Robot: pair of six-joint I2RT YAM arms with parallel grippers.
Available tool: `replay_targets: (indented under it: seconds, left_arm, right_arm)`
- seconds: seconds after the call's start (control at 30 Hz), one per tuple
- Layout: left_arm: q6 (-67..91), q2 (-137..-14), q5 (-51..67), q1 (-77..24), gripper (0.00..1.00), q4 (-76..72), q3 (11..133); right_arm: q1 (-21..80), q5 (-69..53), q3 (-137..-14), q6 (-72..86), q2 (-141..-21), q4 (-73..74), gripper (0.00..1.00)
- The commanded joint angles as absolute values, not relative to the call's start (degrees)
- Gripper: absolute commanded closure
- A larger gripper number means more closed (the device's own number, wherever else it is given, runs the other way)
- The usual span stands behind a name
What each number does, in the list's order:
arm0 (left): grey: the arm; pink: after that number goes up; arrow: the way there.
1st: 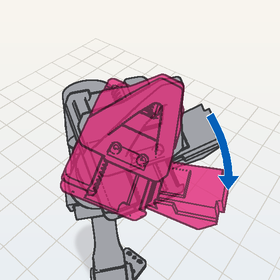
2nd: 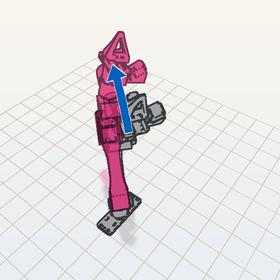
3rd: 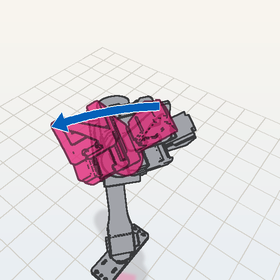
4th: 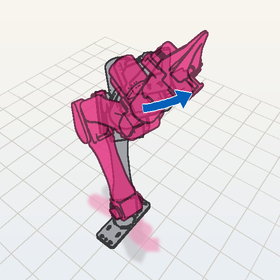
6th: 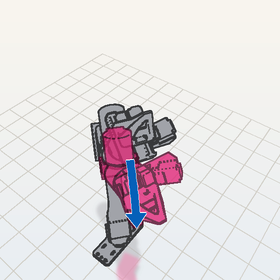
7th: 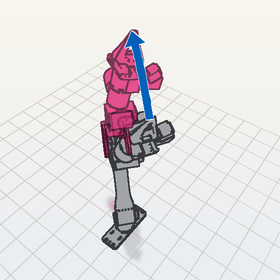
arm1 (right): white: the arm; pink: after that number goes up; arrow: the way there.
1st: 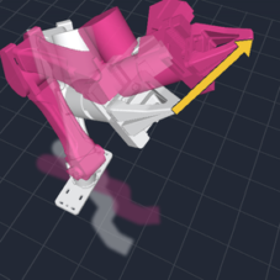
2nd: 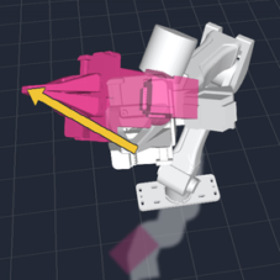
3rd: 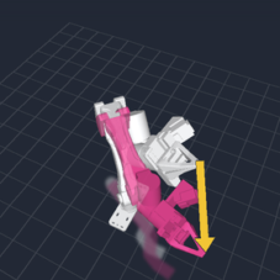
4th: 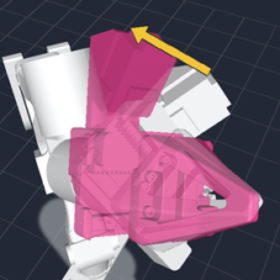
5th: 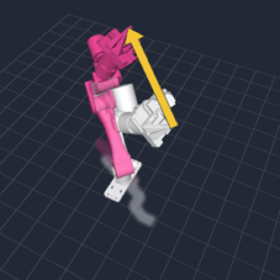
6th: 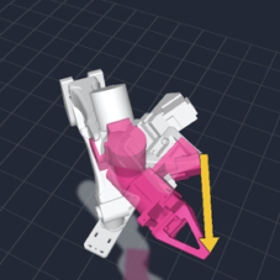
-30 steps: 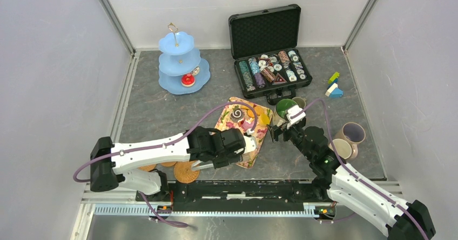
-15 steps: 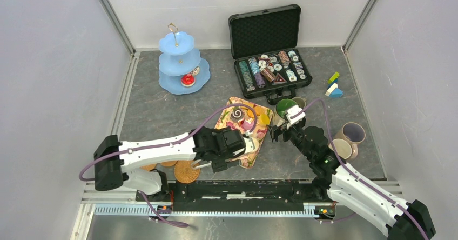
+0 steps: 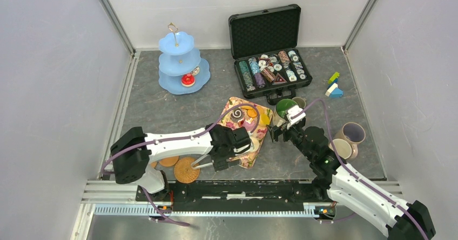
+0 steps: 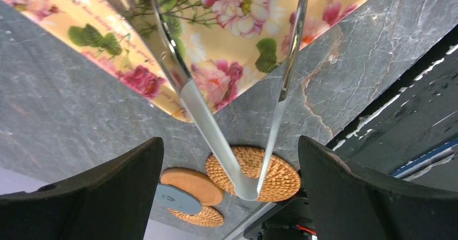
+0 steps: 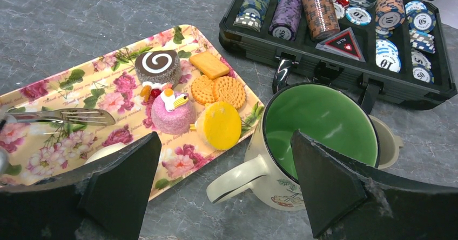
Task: Serve the afternoon tea
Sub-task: Pick up the desert from the tray.
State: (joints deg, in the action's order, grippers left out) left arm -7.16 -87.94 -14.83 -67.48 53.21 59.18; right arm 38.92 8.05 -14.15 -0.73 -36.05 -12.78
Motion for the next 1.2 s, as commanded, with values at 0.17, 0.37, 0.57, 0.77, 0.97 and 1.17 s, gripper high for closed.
replay_targets:
  seconds: [0.17,0.37,0.57,0.77,0.97,1.17]
  left_arm:
    - [-8.01,-92.81,-6.38,-62.62,0.00,50.02,59.15]
    - [-7.67,-96.48,-7.01,-62.62,0.06,50.89,60.20]
    - [-7.13,-96.19,-9.19,-62.64,0.23,51.50,60.19]
    - [-7.31,-93.91,-9.31,-62.89,0.27,52.03,59.77]
    - [-7.87,-94.96,-10.66,-63.50,0.34,52.57,61.18]
    - [-8.69,-94.53,-11.85,-64.07,0.39,52.83,63.47]
  right_arm:
    - [39.20,7.85,-14.32,-0.32,-34.96,-14.42,0.02]
    - [39.22,7.83,-14.45,-0.24,-34.98,-14.36,0.02]
    - [39.20,7.92,-14.59,-0.18,-35.52,-14.41,0.02]
    - [39.18,7.85,-14.55,-0.09,-36.08,-14.68,0.02]
    - [39.22,7.69,-14.37,-0.09,-36.11,-14.97,0.02]
    - [39.20,7.75,-14.24,-0.09,-35.44,-14.96,0.02]
